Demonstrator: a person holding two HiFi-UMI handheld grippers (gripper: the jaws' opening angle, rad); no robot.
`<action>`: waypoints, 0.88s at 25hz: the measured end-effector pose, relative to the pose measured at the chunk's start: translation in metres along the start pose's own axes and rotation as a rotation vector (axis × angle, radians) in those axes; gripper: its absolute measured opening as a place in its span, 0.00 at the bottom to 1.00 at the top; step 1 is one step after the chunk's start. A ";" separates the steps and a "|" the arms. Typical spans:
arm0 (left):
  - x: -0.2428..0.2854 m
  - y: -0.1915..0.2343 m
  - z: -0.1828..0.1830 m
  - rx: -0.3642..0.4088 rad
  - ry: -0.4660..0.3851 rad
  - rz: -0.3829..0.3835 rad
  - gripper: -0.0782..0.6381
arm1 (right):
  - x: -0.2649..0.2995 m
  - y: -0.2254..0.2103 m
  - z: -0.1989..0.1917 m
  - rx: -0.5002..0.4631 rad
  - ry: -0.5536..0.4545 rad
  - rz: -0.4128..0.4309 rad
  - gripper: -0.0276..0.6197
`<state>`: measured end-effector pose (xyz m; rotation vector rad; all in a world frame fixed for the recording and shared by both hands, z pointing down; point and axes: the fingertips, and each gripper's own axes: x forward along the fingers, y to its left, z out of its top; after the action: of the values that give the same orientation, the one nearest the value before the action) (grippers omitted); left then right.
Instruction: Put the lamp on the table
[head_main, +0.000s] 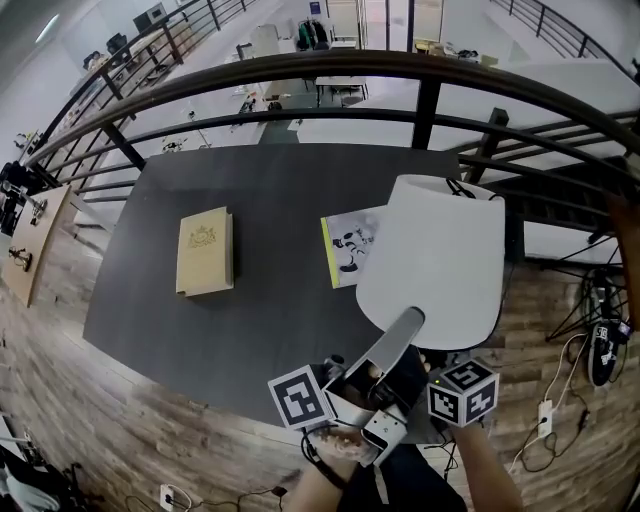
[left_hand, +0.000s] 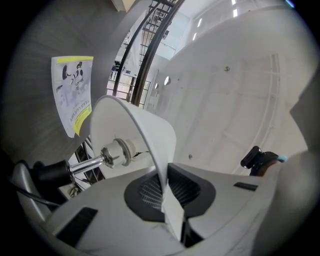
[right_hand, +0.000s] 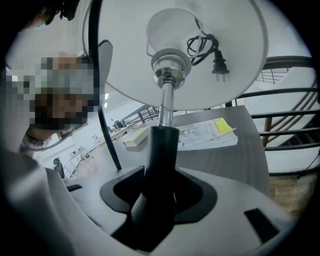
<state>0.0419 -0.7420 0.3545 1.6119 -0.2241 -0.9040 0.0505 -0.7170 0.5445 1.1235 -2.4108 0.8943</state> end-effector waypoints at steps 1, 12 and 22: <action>0.004 0.002 0.002 0.001 0.002 0.000 0.15 | 0.002 -0.004 0.003 -0.002 0.000 -0.002 0.33; 0.026 0.029 0.018 -0.005 0.003 0.013 0.15 | 0.020 -0.039 0.015 -0.010 0.007 -0.020 0.33; 0.041 0.041 0.022 0.009 0.009 0.031 0.15 | 0.028 -0.057 0.024 -0.009 0.002 -0.022 0.33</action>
<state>0.0690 -0.7948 0.3747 1.6159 -0.2467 -0.8727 0.0763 -0.7766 0.5637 1.1434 -2.3935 0.8765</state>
